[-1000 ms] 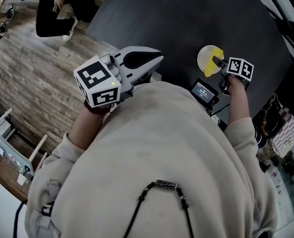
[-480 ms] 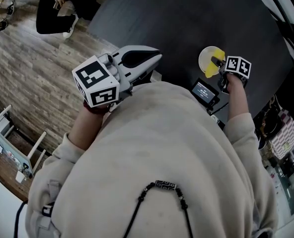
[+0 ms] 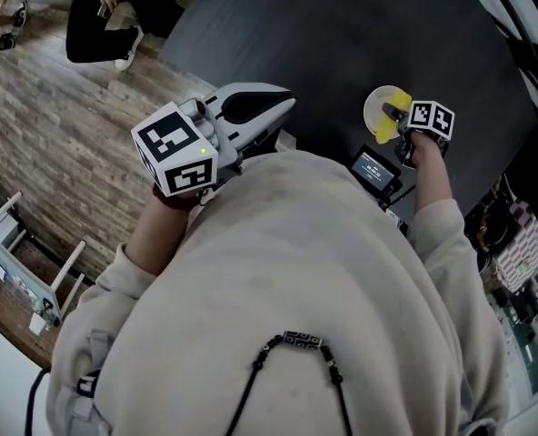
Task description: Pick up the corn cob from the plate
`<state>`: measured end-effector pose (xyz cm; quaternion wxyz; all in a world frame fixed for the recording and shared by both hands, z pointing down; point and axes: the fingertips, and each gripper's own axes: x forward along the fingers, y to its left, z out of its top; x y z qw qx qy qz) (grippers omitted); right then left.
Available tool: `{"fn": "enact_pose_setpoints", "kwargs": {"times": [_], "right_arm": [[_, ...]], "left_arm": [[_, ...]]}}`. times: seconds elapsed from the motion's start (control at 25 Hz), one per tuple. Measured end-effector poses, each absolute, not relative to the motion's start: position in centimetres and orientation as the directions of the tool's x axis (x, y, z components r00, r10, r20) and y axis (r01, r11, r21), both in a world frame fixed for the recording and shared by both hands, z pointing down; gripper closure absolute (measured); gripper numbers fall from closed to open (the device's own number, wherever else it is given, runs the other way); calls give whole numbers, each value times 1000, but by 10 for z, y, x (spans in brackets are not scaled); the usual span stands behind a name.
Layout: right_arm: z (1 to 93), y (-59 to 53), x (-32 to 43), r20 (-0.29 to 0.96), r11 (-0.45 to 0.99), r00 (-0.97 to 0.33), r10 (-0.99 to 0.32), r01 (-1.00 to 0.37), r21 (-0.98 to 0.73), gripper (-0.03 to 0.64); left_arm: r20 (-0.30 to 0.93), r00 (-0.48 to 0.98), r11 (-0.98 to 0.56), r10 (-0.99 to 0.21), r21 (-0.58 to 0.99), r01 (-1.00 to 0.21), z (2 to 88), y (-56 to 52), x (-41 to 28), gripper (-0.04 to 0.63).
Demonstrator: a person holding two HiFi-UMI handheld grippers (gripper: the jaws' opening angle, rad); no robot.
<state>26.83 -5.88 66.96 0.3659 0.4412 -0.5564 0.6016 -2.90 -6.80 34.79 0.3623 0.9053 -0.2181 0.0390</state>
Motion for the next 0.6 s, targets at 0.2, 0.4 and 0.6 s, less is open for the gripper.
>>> {"fn": "enact_pose_setpoints", "kwargs": {"times": [0.2, 0.4, 0.6], "right_arm": [[676, -62, 269, 959, -51, -280, -34, -958, -282, 324], [675, -60, 273, 968, -36, -250, -28, -967, -251, 345], [675, -62, 277, 965, -33, -258, -44, -965, -260, 359]], "left_arm": [[227, 907, -646, -354, 642, -413, 351, -70, -25, 589], [222, 912, -653, -345, 641, -403, 347, -68, -21, 589], [226, 912, -657, -343, 636, -405, 345, -68, -20, 589]]}}
